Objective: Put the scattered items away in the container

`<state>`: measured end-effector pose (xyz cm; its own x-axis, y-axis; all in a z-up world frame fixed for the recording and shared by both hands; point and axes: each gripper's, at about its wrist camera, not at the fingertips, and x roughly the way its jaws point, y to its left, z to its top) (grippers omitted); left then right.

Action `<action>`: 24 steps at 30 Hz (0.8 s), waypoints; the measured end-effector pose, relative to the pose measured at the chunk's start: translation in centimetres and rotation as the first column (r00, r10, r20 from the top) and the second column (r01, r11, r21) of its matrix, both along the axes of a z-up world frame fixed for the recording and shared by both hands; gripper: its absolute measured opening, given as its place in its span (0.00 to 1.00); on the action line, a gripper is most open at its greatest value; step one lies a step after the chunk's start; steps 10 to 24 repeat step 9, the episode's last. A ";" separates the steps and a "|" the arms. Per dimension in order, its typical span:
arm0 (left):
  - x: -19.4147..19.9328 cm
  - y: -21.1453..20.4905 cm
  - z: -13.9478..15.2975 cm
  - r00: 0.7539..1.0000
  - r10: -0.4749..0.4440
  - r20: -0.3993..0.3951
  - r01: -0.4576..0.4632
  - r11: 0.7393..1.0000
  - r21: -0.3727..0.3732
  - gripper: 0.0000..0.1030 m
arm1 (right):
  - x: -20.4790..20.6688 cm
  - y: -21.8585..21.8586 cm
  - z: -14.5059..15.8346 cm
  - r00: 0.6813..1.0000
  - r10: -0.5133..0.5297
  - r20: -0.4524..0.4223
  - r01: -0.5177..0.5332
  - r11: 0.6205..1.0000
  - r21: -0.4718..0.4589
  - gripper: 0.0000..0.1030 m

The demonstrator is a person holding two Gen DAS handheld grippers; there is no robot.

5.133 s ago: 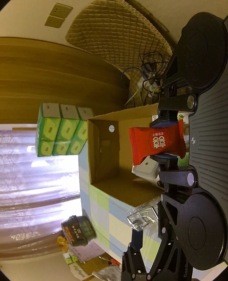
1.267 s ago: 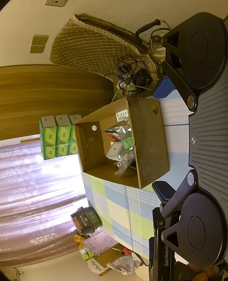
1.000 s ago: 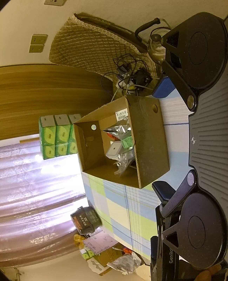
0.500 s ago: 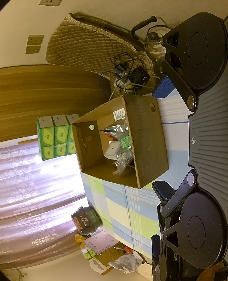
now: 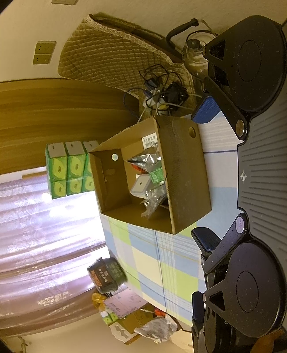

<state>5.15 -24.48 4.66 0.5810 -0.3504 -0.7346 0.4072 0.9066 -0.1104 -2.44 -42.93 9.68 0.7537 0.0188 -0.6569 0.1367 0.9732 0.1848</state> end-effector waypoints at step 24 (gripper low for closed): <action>-0.4 -0.1 -0.1 0.999 -0.016 0.032 0.016 1.000 0.009 0.99 | 0.1 0.2 0.0 1.000 0.001 0.000 -0.001 1.000 -0.001 1.00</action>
